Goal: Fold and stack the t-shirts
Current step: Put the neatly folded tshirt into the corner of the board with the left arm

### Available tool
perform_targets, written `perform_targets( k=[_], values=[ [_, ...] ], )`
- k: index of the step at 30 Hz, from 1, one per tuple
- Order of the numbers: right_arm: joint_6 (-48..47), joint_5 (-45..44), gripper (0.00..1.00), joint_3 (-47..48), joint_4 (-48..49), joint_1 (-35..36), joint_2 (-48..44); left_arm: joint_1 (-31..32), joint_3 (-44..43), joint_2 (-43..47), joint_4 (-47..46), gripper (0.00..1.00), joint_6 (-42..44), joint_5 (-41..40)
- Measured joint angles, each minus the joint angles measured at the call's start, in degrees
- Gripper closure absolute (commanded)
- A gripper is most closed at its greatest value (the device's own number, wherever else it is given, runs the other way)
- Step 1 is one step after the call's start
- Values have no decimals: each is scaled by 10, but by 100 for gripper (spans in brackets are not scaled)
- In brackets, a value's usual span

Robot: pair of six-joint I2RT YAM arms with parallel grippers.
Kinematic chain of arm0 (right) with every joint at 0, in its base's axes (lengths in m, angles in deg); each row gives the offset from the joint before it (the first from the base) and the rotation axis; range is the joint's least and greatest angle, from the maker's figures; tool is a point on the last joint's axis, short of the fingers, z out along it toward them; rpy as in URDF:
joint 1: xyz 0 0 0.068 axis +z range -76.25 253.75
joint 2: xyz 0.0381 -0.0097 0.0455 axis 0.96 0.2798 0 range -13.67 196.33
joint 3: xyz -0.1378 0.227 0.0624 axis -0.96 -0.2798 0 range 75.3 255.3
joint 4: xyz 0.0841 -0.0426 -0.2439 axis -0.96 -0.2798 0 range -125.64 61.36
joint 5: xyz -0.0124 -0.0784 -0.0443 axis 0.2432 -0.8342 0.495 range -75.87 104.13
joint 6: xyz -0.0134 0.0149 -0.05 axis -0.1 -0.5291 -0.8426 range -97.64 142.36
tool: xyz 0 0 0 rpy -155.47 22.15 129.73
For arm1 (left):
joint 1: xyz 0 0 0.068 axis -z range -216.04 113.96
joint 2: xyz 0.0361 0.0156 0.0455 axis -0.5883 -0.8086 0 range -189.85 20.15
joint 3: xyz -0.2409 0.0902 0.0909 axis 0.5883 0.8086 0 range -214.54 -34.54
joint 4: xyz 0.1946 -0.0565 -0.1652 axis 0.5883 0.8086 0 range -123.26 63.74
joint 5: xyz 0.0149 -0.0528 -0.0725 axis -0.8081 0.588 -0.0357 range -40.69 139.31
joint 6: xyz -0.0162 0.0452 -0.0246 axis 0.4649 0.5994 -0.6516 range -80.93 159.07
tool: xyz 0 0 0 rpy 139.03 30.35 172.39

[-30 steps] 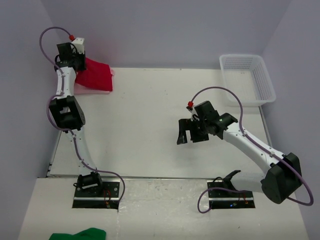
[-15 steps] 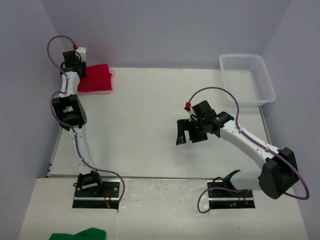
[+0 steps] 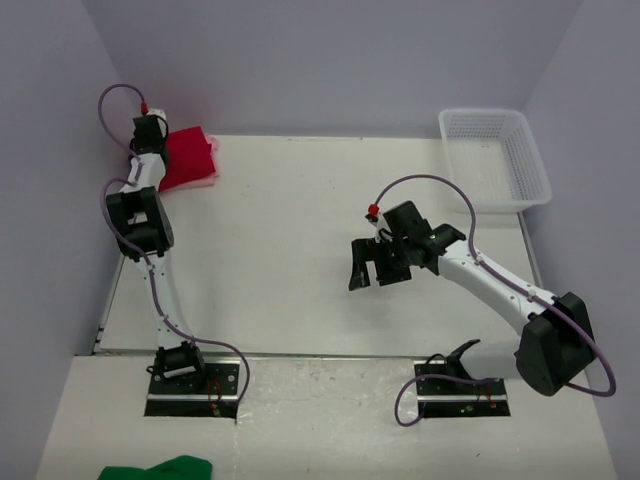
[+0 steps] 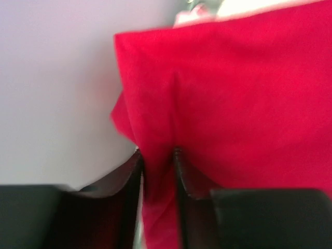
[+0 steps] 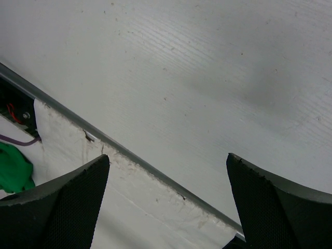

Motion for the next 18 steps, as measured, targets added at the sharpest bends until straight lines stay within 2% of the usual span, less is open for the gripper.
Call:
perform_targets(
  k=[1,2,3,11,15,18],
  values=[
    [0,2,6,-1,2,0,1,3,24,8,-15,42,0,-25],
    [0,3,6,-3,5,0,2,5,50,19,-29,14,2,-55],
    [0,5,6,-5,7,0,2,7,70,29,-39,0,8,-81],
    [0,16,6,-21,23,0,2,71,151,127,-177,0,43,-213],
    [1,21,6,-35,31,0,-3,115,193,192,-243,0,64,-243],
    [2,27,6,-42,34,0,-17,136,177,209,-234,16,57,-241]
  ],
)
